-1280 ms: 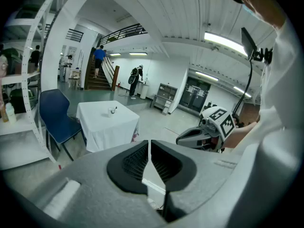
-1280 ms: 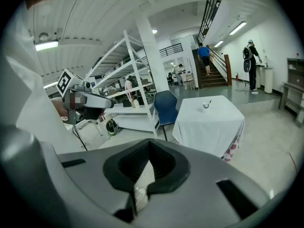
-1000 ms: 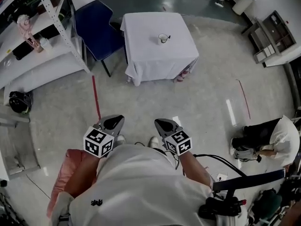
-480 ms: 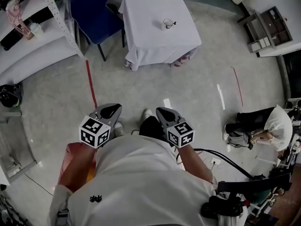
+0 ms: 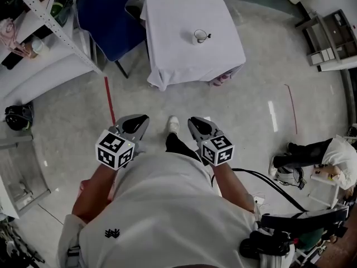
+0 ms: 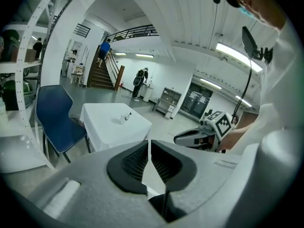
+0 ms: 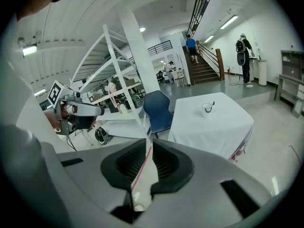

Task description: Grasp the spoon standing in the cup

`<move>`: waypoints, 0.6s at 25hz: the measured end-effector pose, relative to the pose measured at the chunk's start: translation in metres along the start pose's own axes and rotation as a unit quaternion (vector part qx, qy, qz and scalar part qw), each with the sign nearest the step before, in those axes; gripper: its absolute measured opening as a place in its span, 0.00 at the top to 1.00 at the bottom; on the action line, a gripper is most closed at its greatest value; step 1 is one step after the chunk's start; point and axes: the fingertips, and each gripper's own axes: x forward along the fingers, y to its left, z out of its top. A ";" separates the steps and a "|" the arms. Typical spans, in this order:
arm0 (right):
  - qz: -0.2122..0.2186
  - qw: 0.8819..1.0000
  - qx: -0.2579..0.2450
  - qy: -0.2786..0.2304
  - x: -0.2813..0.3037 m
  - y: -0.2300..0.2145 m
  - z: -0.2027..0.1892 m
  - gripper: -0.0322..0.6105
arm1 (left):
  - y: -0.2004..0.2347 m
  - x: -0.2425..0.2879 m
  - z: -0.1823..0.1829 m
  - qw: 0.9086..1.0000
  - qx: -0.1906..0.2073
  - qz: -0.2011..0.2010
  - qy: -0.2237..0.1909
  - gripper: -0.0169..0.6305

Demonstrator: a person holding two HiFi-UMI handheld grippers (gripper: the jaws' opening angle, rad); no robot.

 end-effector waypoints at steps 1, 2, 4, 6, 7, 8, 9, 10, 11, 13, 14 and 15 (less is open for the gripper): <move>0.001 1.000 0.002 -0.001 0.002 -0.019 0.009 0.87 | -0.001 0.015 0.013 1.000 0.002 0.002 -0.002 0.93; 0.002 1.000 0.002 -0.003 0.003 -0.038 0.018 0.87 | -0.001 0.030 0.025 1.000 0.003 0.004 -0.001 0.93; 0.001 1.000 -0.003 -0.010 0.006 -0.076 0.039 0.86 | 0.002 0.061 0.048 1.000 0.006 0.008 0.004 0.93; -0.001 1.000 -0.003 -0.016 0.012 -0.111 0.058 0.86 | 0.006 0.091 0.067 1.000 0.007 0.009 0.009 0.93; -0.003 1.000 -0.001 -0.017 0.015 -0.128 0.064 0.86 | 0.008 0.104 0.075 1.000 0.008 0.009 0.011 0.93; -0.004 1.000 0.002 -0.017 0.020 -0.142 0.069 0.86 | 0.010 0.117 0.083 1.000 0.008 0.009 0.011 0.93; -0.005 1.000 0.005 -0.015 0.024 -0.156 0.073 0.85 | 0.013 0.128 0.090 1.000 0.008 0.008 0.012 0.93; -0.006 1.000 0.008 -0.013 0.029 -0.168 0.076 0.84 | 0.015 0.138 0.097 1.000 0.007 0.007 0.013 0.93; -0.007 1.000 0.011 -0.011 0.034 -0.177 0.079 0.84 | 0.017 0.147 0.103 1.000 0.008 0.005 0.015 0.93; -0.011 1.000 0.018 -0.009 0.046 -0.194 0.084 0.83 | 0.025 0.159 0.113 1.000 0.012 0.003 0.019 0.93; -0.014 1.000 0.021 -0.009 0.053 -0.201 0.088 0.83 | 0.032 0.165 0.118 1.000 0.014 0.003 0.020 0.93; -0.019 1.000 0.024 -0.008 0.061 -0.209 0.092 0.83 | 0.040 0.170 0.123 1.000 0.014 0.003 0.020 0.93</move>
